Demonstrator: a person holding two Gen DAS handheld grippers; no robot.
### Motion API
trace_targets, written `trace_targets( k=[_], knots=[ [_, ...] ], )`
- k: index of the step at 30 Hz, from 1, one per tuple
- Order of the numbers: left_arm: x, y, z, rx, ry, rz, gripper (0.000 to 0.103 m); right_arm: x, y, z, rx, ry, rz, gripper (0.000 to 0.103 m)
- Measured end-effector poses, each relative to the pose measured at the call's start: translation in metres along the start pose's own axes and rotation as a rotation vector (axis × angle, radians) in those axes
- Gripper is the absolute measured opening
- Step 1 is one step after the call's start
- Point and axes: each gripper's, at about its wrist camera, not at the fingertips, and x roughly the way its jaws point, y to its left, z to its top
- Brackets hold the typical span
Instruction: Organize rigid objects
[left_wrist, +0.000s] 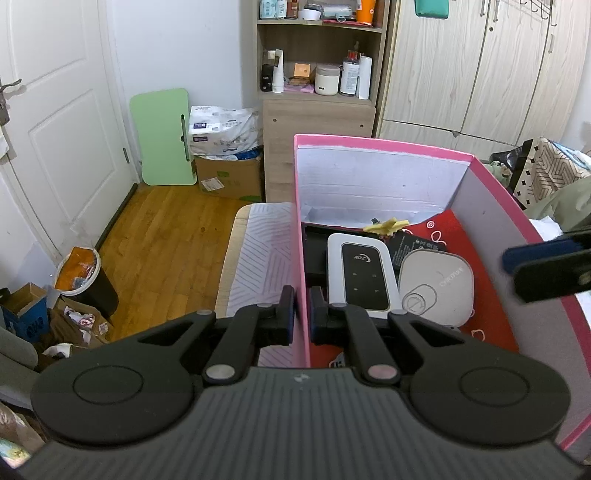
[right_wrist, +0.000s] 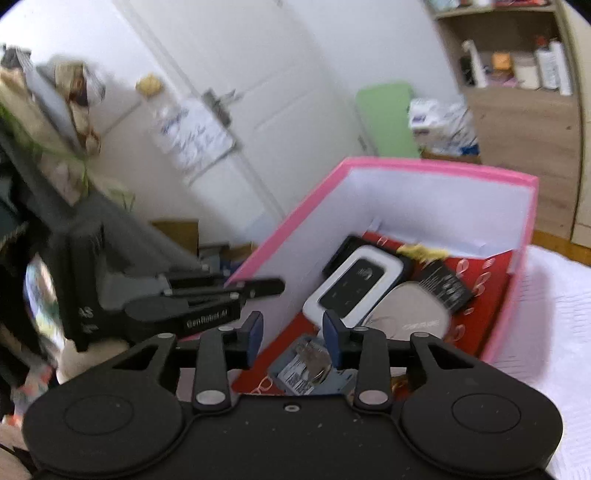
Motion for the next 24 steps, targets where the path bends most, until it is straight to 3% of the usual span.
trace_targets(
  k=[7,14,24],
  knots=[
    [0.0,-0.001,0.0,0.004,0.002,0.012,0.007,-0.043,0.0,-0.025,0.028,-0.142,-0.113,0.049],
    [-0.003,-0.012,0.001,0.061,-0.021,0.073,0.007,-0.072,0.019,-0.041,-0.011,-0.153,-0.174,0.055],
    [-0.002,-0.015,0.003,0.094,-0.002,0.087,0.007,-0.07,0.015,-0.053,0.006,-0.144,-0.315,0.055]
  ],
)
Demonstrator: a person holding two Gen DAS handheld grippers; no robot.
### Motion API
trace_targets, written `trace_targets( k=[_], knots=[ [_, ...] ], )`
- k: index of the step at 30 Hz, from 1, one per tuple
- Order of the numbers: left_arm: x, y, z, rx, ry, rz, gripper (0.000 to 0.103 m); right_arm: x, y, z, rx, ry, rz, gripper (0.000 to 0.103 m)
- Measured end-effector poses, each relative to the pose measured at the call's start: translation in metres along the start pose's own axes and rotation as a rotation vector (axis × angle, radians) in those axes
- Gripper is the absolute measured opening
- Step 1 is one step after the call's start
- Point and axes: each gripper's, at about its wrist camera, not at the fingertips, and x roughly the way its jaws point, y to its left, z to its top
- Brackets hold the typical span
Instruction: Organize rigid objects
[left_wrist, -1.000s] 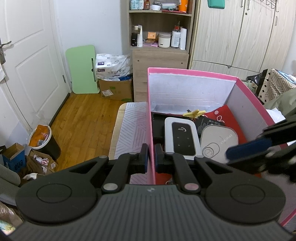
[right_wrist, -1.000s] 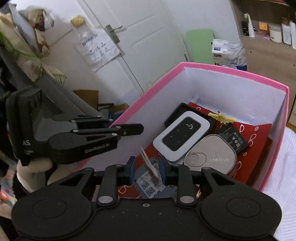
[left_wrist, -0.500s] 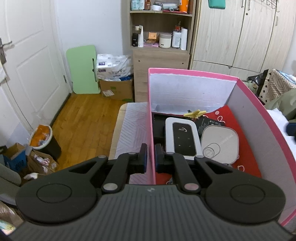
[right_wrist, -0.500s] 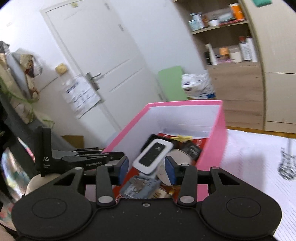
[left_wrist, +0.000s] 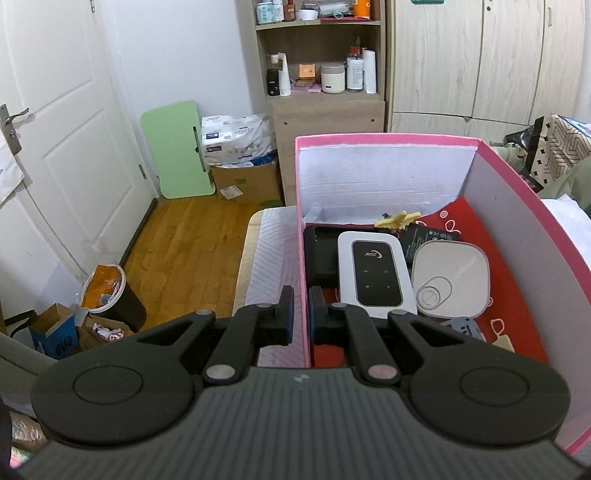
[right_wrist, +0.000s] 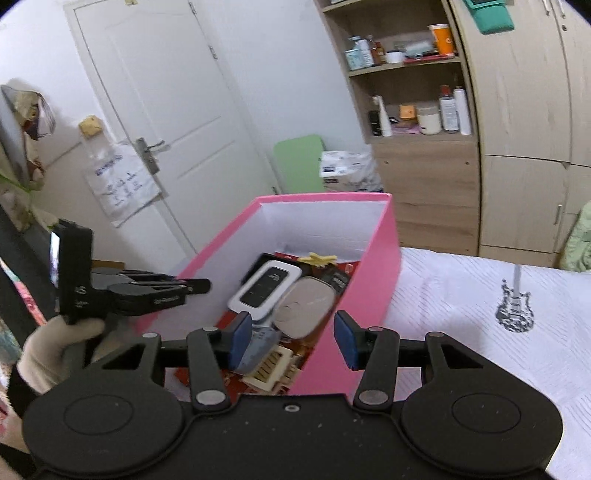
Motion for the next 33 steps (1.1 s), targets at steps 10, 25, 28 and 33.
trace_targets(
  k=[10,25,28,33],
  knots=[
    [-0.018,-0.012,0.002,0.043,0.008,0.038,0.019,-0.022,0.028,-0.001,-0.105,-0.023,-0.037,0.08],
    [-0.078,-0.047,0.002,0.092,-0.05,0.06,0.069,-0.044,0.026,-0.001,-0.059,-0.041,-0.145,0.095],
    [-0.083,-0.054,0.001,0.092,-0.041,0.048,0.07,-0.044,0.02,-0.001,-0.033,0.005,-0.152,0.095],
    [-0.094,-0.064,0.0,0.071,-0.031,-0.001,0.082,-0.053,0.013,-0.007,-0.013,0.001,-0.168,0.095]
  ],
)
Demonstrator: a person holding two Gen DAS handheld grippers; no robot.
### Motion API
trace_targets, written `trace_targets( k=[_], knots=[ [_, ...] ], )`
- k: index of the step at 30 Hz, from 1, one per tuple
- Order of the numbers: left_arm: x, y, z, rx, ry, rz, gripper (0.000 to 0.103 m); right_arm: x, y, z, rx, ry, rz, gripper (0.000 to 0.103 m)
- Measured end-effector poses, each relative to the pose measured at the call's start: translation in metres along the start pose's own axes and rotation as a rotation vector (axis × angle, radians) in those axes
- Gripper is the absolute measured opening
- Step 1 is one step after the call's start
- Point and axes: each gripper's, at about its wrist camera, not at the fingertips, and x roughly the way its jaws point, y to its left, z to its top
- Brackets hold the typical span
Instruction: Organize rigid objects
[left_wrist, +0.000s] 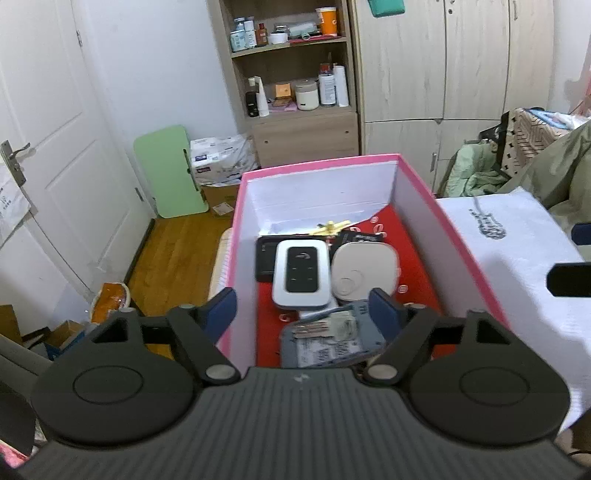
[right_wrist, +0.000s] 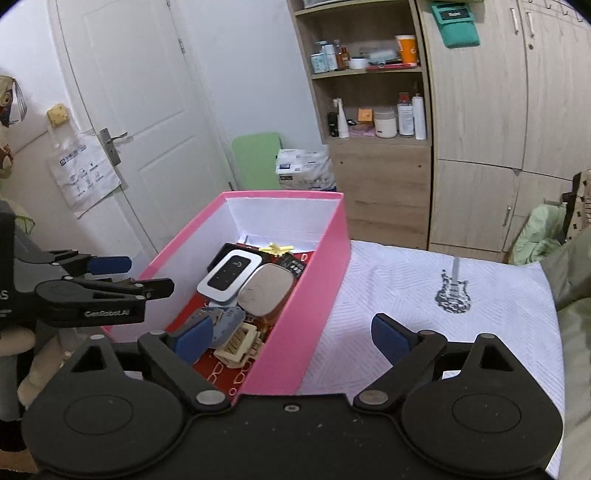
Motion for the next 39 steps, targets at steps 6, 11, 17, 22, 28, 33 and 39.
trace_targets(
  k=[6,11,17,22,28,33,39],
  knots=[
    [-0.012,-0.012,0.002,-0.032,0.033,-0.04,0.097,-0.018,-0.01,-0.001,0.021,-0.045,-0.053,0.095],
    [-0.018,-0.024,0.002,-0.022,0.059,-0.052,0.097,-0.029,-0.023,0.0,0.079,-0.036,-0.039,0.095],
    [-0.018,-0.029,-0.001,-0.086,0.103,-0.063,0.097,-0.039,-0.031,-0.007,0.085,-0.064,-0.129,0.095],
    [-0.02,-0.034,-0.004,-0.113,0.106,-0.049,0.097,-0.036,-0.032,-0.015,0.087,-0.025,-0.154,0.095],
    [-0.025,-0.041,-0.007,-0.09,0.104,0.002,0.097,-0.037,-0.03,-0.022,0.134,-0.002,-0.198,0.095],
    [-0.029,-0.045,-0.01,-0.088,0.104,0.045,0.099,-0.042,-0.034,-0.027,0.206,0.007,-0.223,0.095],
    [-0.029,-0.042,-0.016,-0.133,0.121,0.039,0.099,-0.047,-0.028,-0.032,0.212,0.021,-0.256,0.095]
  ],
)
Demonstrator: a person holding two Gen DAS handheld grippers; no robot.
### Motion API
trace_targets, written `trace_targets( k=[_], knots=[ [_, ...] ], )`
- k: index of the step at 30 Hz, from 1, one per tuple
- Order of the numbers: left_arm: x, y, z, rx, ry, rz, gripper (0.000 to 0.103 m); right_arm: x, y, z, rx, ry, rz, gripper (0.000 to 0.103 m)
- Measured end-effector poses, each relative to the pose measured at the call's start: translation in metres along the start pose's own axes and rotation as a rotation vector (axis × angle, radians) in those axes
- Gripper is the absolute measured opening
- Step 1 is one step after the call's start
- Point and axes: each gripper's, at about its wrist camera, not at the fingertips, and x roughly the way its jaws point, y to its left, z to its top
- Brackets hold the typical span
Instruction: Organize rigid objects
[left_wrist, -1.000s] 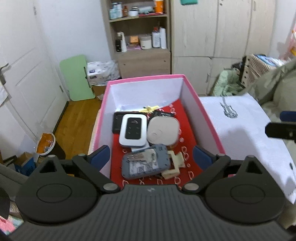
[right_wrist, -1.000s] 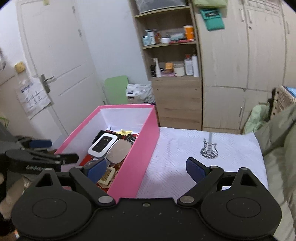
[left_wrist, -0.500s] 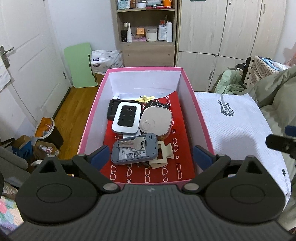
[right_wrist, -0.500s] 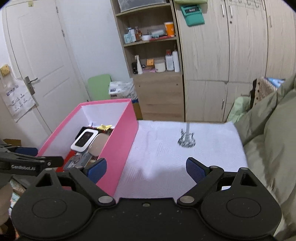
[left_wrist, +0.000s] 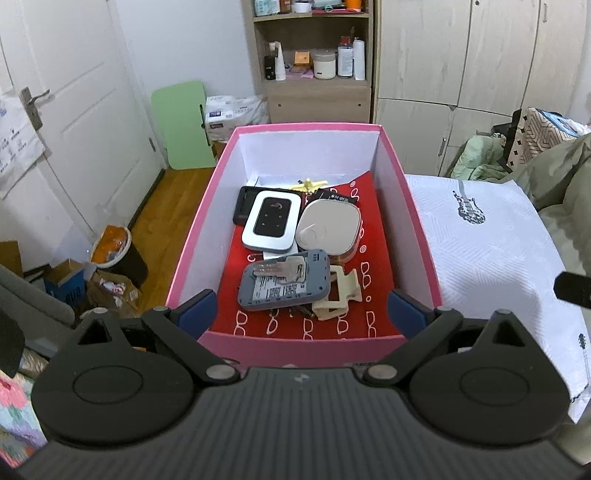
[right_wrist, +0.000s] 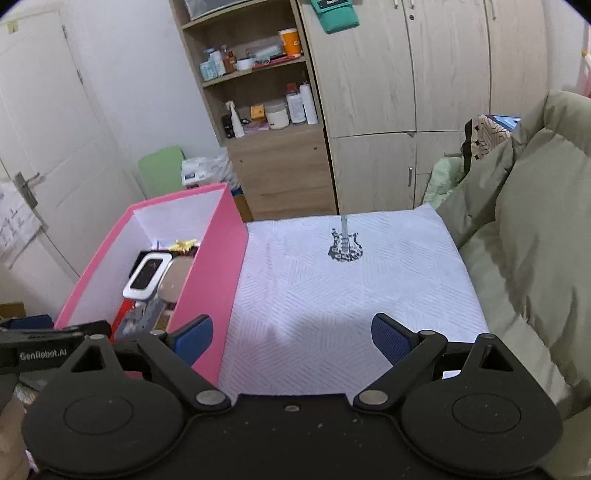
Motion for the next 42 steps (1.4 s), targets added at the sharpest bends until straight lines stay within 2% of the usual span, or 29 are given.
trace_targets(
  k=[4,9,15,27,42],
  knots=[
    [0.0,0.0,-0.003,-0.013,-0.001,0.025,0.099,-0.006,0.012,-0.007,-0.055,0.007,-0.065,0.095],
    [-0.002,0.0,-0.006,-0.018,-0.001,0.026,0.099,-0.012,0.017,-0.01,-0.093,-0.006,-0.059,0.095],
    [-0.002,-0.005,-0.011,-0.008,-0.002,0.026,0.1,-0.015,0.019,-0.013,-0.113,-0.057,-0.12,0.095],
    [-0.005,-0.011,-0.016,0.008,-0.007,-0.005,0.1,-0.018,0.012,-0.016,-0.101,-0.055,-0.161,0.095],
    [-0.008,-0.012,-0.019,0.01,-0.007,0.002,0.1,-0.018,0.012,-0.019,-0.121,-0.053,-0.181,0.095]
  ],
)
